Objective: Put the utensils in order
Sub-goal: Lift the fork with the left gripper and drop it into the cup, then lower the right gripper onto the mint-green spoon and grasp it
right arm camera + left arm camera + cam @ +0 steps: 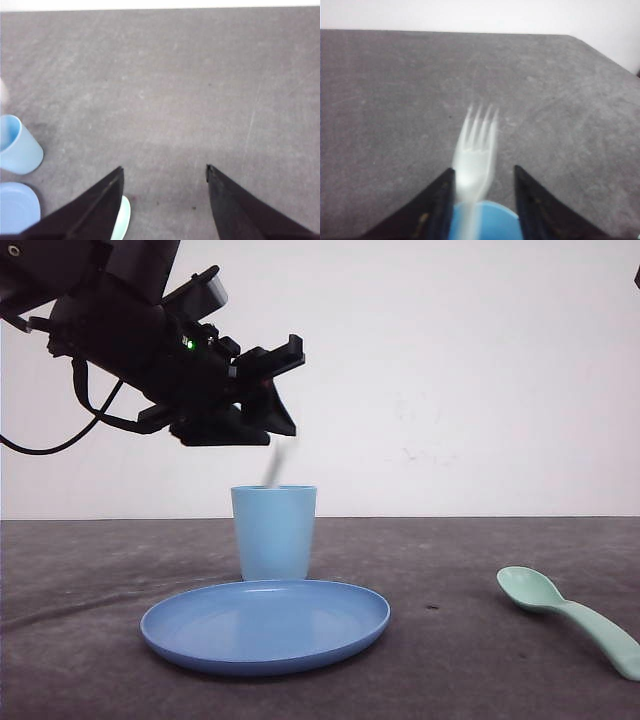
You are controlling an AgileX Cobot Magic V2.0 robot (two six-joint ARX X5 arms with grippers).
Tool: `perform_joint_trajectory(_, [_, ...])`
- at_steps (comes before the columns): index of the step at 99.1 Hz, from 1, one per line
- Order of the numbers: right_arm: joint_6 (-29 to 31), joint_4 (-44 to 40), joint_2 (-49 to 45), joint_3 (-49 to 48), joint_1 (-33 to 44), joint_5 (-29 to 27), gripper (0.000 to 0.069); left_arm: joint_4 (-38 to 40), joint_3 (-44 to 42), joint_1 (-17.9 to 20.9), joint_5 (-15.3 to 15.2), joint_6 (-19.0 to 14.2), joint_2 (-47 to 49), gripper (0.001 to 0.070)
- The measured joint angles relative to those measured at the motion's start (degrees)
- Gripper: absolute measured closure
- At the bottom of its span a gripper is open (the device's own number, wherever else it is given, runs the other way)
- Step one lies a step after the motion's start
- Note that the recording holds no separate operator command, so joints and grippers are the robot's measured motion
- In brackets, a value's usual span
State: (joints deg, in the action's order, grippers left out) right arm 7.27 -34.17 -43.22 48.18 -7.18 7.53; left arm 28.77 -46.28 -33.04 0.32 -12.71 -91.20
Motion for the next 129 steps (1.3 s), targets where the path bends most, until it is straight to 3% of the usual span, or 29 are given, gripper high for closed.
perform_joint_trajectory(22, [0.22,-3.52,-1.66,0.0,-3.08,0.0,0.0363,-4.42,0.0,0.0,0.0,-0.02,3.65,0.0442])
perform_joint_trajectory(42, [3.06,-9.16,-6.95,0.07,-10.05,-0.5,0.0363,-10.05,0.0,0.0,0.0,0.35,17.27,0.044])
perform_joint_trajectory(60, [7.04,-13.55,-15.19,0.09,-16.57,-3.34,0.0363,-21.7,0.0,0.0,0.0,1.14,30.84,0.044])
perform_joint_trajectory(94, [14.03,-9.42,-27.78,0.09,-25.44,-9.51,0.0363,-41.13,0.0,-0.02,0.0,1.14,46.66,0.044])
perform_joint_trajectory(129, [18.12,-6.01,-38.97,0.09,-27.78,-12.22,0.0376,-50.18,0.0,-0.02,0.0,1.14,50.29,0.044])
